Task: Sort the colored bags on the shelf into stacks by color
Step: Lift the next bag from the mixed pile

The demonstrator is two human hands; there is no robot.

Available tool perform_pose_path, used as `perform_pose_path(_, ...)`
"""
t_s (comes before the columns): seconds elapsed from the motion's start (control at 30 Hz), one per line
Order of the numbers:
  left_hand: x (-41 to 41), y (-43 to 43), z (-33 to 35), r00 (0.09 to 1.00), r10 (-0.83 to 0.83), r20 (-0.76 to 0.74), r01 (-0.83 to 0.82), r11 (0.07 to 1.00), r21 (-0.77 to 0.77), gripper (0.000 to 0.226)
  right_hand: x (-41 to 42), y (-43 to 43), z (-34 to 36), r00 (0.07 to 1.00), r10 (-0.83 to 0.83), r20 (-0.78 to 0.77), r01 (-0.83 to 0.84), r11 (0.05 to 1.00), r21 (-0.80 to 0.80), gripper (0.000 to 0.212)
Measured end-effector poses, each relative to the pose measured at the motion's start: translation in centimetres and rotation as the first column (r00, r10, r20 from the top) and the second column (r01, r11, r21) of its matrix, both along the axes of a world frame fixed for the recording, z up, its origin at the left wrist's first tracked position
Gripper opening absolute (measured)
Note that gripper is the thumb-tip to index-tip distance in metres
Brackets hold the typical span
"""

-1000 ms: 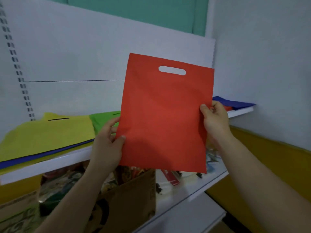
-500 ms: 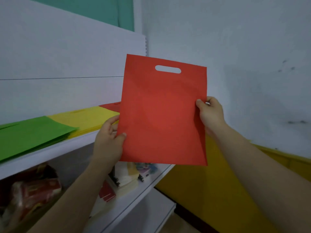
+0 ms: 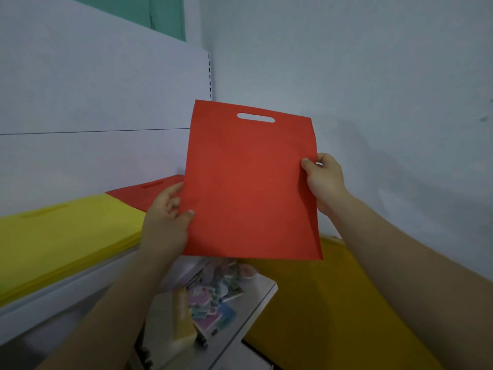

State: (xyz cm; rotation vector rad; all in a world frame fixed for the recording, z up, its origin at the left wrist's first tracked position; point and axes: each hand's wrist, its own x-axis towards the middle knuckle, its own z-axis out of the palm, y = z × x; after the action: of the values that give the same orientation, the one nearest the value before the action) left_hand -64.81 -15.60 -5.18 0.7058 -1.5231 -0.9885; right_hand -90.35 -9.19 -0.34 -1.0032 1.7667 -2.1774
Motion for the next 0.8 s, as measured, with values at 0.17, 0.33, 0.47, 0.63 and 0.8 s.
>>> perform_pose_path(0.17, 0.0, -4.1, 0.8, 0.980, 0.167, 0.106, -0.166, 0.986, -0.018, 0.050, -0.9, -6.9, 0.7, 0.994, 0.110, -0.007, -0.109, 0.993, 0.036, 0.008)
perform_pose_path(0.33, 0.4, -6.5, 1.8, 0.919, 0.364, 0.153, -0.357, 0.931, -0.073, 0.049, -1.1, -14.9, 1.4, 0.966, 0.257, -0.037, -0.252, 0.963, 0.092, 0.008)
perform_pose_path(0.47, 0.0, -7.9, 2.0, 0.850, 0.489, 0.196, -0.483, 0.872, -0.081, 0.048, -0.8, -21.4, 1.5, 0.906, 0.420, -0.057, -0.407, 0.900, 0.156, 0.007)
perform_pose_path(0.63, -1.0, -8.9, 1.9, 0.723, 0.623, 0.298, -0.634, 0.770, -0.074, 0.050, 0.1, -27.8, 1.1, 0.807, 0.580, -0.107, -0.539, 0.798, 0.269, 0.013)
perform_pose_path(0.8, -1.4, -9.6, 1.8, 0.534, 0.661, 0.527, -0.707, 0.691, -0.152, 0.051, 0.8, -31.1, 0.4, 0.717, 0.692, -0.083, -0.624, 0.690, 0.366, 0.018)
